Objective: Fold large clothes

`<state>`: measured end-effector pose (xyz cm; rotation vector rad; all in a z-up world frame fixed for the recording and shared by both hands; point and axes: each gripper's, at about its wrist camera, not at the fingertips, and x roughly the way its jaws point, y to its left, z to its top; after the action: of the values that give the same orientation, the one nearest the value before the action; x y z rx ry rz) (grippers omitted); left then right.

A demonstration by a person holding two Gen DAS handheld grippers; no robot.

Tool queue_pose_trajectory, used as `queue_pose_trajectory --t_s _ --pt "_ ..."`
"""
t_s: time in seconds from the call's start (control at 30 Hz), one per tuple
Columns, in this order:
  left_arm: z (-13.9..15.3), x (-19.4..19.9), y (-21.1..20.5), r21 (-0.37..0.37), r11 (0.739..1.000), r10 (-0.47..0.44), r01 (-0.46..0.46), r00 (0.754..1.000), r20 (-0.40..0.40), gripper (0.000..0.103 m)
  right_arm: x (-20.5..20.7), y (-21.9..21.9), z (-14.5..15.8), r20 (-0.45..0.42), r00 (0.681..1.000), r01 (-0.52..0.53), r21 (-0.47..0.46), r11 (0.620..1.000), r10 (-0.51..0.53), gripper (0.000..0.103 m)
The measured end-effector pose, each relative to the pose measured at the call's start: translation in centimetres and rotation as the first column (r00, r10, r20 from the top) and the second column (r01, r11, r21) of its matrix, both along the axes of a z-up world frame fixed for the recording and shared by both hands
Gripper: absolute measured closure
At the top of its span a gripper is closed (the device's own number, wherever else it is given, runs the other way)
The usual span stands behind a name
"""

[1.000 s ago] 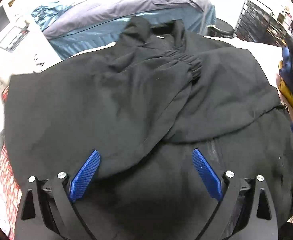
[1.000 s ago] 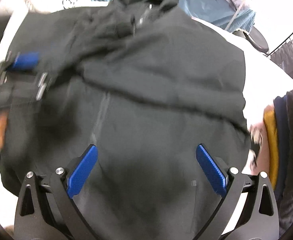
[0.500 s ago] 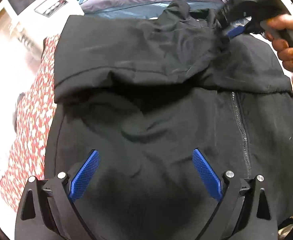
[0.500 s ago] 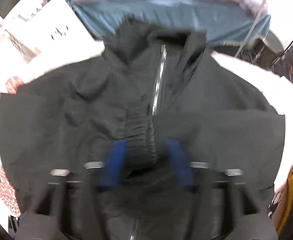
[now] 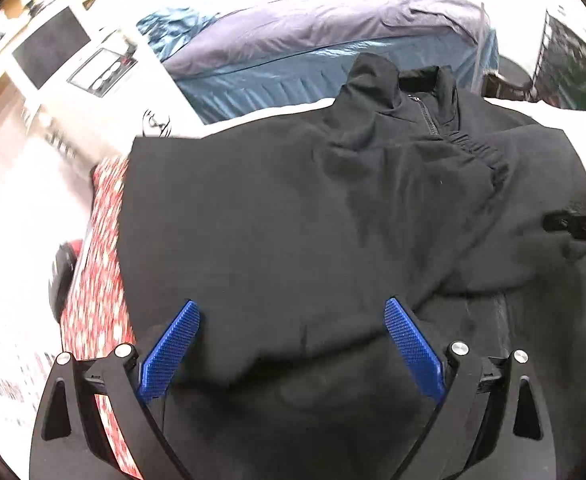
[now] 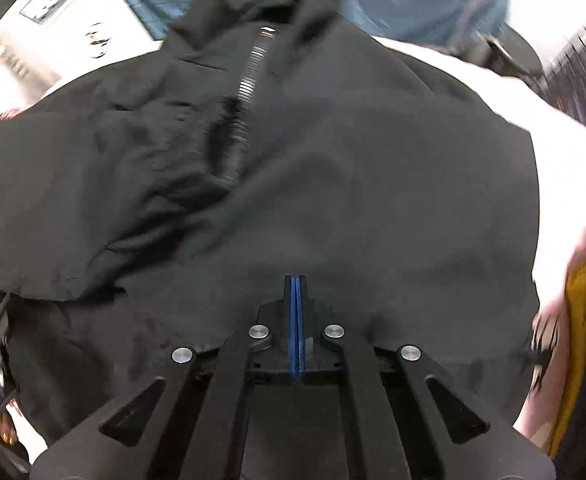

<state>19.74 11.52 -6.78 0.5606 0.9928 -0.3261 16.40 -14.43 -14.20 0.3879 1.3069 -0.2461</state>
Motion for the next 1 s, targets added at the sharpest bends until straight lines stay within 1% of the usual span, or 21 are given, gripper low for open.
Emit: queue_pose_trajectory --t_s 0.07,0.1,0.13,0.17,0.2,0.23,0.27,0.3,0.37,0.4,0.43,0.5,0.53,0.57,0.6,0.63,0.7,0.8,0.87,0.97,1.0 --pt "-0.7 0.8 -1.4 0.029 0.999 -0.032 0.032 0.999 0.005 0.011 -0.4 -0.4 0.4 0.024 0.999 0.036 0.041 0.999 -0.037 0.095" --pt "-1.2 1.1 -1.9 0.038 0.998 -0.043 0.043 0.999 -0.001 0.011 -0.4 -0.3 0.8 0.033 0.998 0.043 0.042 0.998 -0.044 0.082" --pt "-1.9 1.4 -2.5 0.050 0.997 -0.056 0.057 0.998 -0.022 0.011 -0.2 -0.2 1.4 0.045 0.998 0.041 0.030 0.999 -0.042 0.059" --pt "-2.8 1.7 -2.9 0.067 0.996 -0.057 0.060 0.997 -0.047 0.011 0.1 0.0 1.9 0.061 0.997 0.036 0.017 0.999 -0.037 0.048" --pt "-3.5 2.0 -3.0 0.081 0.995 -0.051 0.056 0.997 -0.064 0.011 0.6 0.1 2.7 0.087 0.996 0.027 -0.001 1.000 -0.027 0.040" --pt "-4.4 2.2 -3.1 0.099 0.994 -0.042 0.050 0.996 -0.085 0.011 1.2 0.6 3.7 0.127 0.992 0.001 -0.030 1.000 0.002 0.040" --pt "-5.3 2.4 -3.1 0.121 0.992 -0.033 0.045 0.994 -0.100 0.011 1.7 1.2 4.3 0.142 0.990 -0.021 -0.055 0.998 0.029 0.040" --pt "-5.9 2.4 -3.0 0.134 0.990 -0.024 0.038 0.994 -0.107 0.011 2.4 1.9 4.9 0.150 0.986 -0.055 -0.093 0.994 0.069 0.040" --pt "-6.8 2.7 -2.6 0.141 0.990 -0.006 0.023 0.993 -0.118 0.009 4.0 3.1 5.3 0.155 0.979 -0.113 -0.126 0.986 0.132 0.040" --pt "-7.2 2.9 -2.3 0.147 0.989 0.004 0.014 0.992 -0.123 0.007 4.9 3.8 5.1 0.145 0.975 -0.147 -0.131 0.980 0.166 0.039" --pt "-7.7 3.2 -2.1 0.159 0.987 0.013 0.007 0.992 -0.128 0.006 5.4 4.5 4.6 0.119 0.975 -0.172 -0.141 0.975 0.189 0.035" --pt "-8.2 3.6 -2.0 0.167 0.986 0.019 0.005 0.990 -0.141 0.006 7.1 6.2 1.7 -0.019 0.974 -0.225 -0.203 0.953 0.226 0.032" --pt "-8.4 3.7 -1.9 0.166 0.986 0.017 0.008 0.989 -0.148 0.006 7.6 6.8 0.0 -0.082 0.968 -0.251 -0.207 0.946 0.239 0.032" --pt "-8.5 3.8 -1.9 0.172 0.985 0.008 0.019 0.988 -0.153 0.006 7.6 7.0 -1.1 -0.112 0.962 -0.268 -0.193 0.944 0.250 0.032" --pt "-8.6 3.7 -1.9 0.175 0.984 0.000 0.027 0.988 -0.152 0.006 7.5 7.2 -2.0 -0.120 0.959 -0.275 -0.180 0.944 0.257 0.031" --pt "-8.5 3.5 -1.8 0.178 0.984 -0.006 0.033 0.989 -0.148 0.006 7.3 7.2 -2.1 -0.108 0.961 -0.270 -0.182 0.946 0.253 0.028" --pt "-8.5 3.1 -1.7 0.178 0.983 -0.021 0.044 0.991 -0.130 0.006 6.9 7.0 -1.7 -0.091 0.968 -0.246 -0.178 0.953 0.233 0.028" --pt "-8.0 1.9 -1.8 0.180 0.982 -0.036 0.054 0.994 -0.100 0.006 5.4 6.0 0.5 -0.013 0.982 -0.188 -0.148 0.971 0.189 0.028" --pt "-6.9 0.7 -1.4 0.138 0.989 -0.044 0.056 0.995 -0.084 0.006 3.7 5.4 2.3 0.049 0.984 -0.163 -0.144 0.976 0.172 0.028" --pt "-5.2 -1.6 -0.9 0.059 0.995 -0.079 0.082 0.996 -0.048 0.006 0.4 4.6 3.4 0.063 0.983 -0.164 -0.131 0.978 0.173 0.028" --pt "-4.4 -2.7 -0.4 0.021 0.995 -0.097 0.098 0.995 -0.031 0.006 -0.7 4.3 3.4 0.058 0.984 -0.161 -0.125 0.979 0.170 0.027"
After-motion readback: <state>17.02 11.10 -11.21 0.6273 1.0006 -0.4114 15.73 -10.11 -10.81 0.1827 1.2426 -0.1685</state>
